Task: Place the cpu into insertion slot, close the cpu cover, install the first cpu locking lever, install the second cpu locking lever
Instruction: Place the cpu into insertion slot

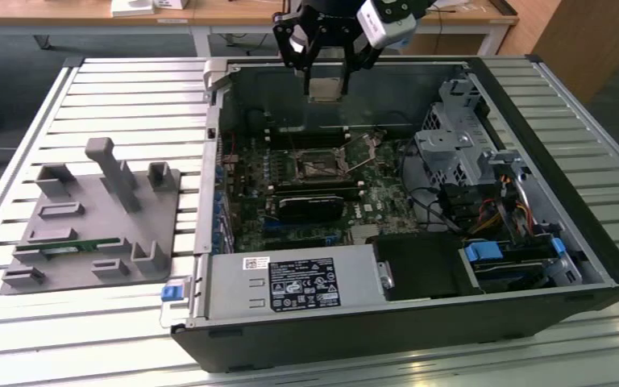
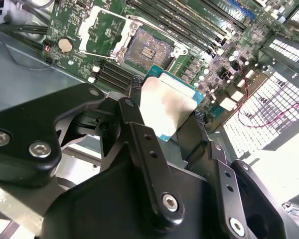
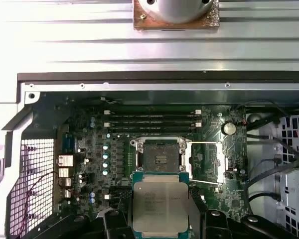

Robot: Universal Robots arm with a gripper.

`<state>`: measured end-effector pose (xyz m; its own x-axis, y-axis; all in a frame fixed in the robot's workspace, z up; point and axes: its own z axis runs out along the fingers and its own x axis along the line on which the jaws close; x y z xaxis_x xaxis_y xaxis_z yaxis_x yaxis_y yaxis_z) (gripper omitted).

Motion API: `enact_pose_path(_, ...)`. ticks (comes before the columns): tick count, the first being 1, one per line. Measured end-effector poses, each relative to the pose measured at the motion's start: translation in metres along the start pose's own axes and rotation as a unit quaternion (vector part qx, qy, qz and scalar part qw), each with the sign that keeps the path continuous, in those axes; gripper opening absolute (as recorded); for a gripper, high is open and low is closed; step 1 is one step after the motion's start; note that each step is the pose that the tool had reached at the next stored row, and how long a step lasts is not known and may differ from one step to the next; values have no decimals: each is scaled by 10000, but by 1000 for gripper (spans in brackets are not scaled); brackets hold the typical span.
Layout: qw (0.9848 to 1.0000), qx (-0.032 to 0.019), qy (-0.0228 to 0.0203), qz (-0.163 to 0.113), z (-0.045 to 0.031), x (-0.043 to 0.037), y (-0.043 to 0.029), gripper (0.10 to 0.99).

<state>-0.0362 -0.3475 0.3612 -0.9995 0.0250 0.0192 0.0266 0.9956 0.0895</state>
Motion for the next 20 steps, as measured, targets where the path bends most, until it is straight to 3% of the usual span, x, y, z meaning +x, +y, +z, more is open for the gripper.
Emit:
enact_pose_path(9, 10000, 1, 1, -1, -1, -1, 0, 537)
enact_pose_path(14, 10000, 18, -2, 27, 36, -1, -3, 537)
enact_pose_path(20, 9989, 21, -41, 461, 62, -2, -5, 537)
